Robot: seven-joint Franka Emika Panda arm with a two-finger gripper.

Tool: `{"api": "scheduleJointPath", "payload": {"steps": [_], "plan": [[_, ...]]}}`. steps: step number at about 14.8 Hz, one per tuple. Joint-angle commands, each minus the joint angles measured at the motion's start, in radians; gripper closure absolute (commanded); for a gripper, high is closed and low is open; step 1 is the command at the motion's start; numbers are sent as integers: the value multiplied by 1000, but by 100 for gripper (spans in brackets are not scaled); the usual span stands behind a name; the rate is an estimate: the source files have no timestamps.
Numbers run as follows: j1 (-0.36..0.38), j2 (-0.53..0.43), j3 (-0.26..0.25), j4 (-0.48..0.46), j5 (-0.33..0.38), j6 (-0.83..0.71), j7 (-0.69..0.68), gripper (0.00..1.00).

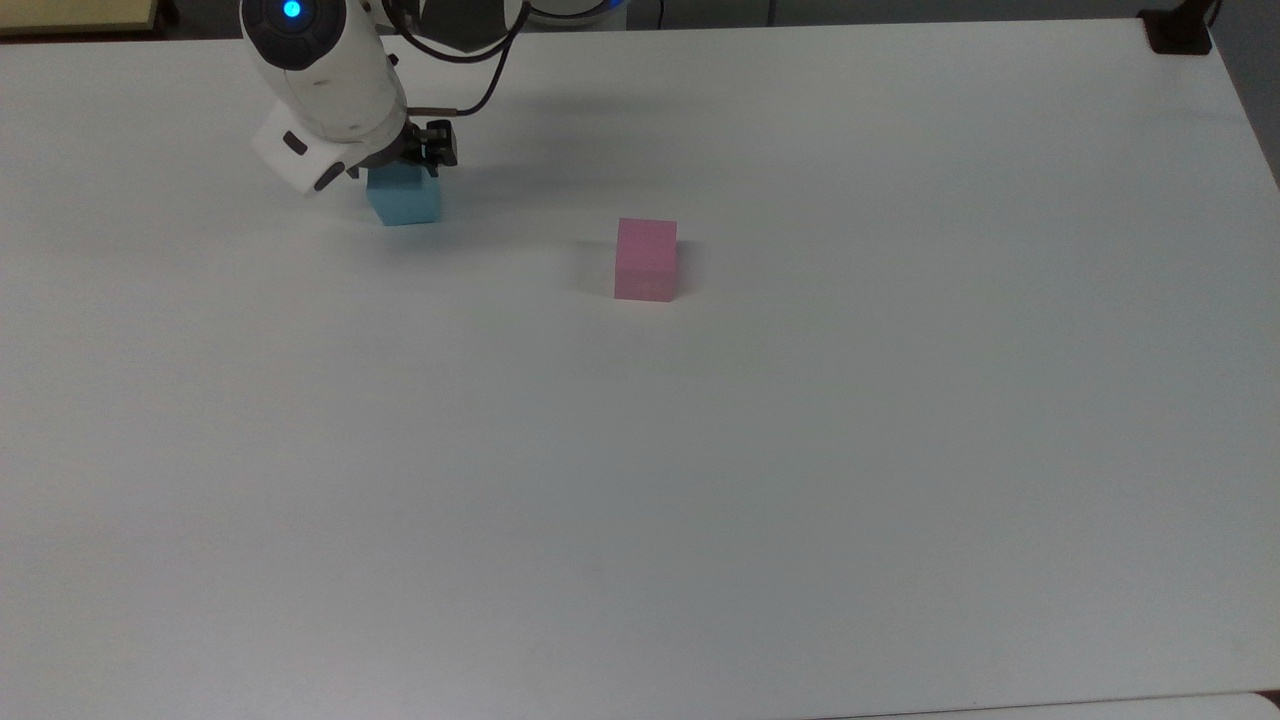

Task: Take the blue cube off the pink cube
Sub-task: 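Lift the light-blue cube off the pink cube and carry it aside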

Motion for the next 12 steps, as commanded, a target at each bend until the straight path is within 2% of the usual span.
{"api": "scheduleJointPath", "payload": {"steps": [1, 4, 6, 9, 12], "plan": [[8, -69, 5, 52, -14, -138, 0, 0], [24, -123, 25, 156, 2, -279, 53, 0], [31, -172, 85, 201, 6, -324, 185, 0], [25, -245, 168, 216, 6, -332, 387, 0], [31, -252, 177, 273, 6, -378, 384, 0]]}}
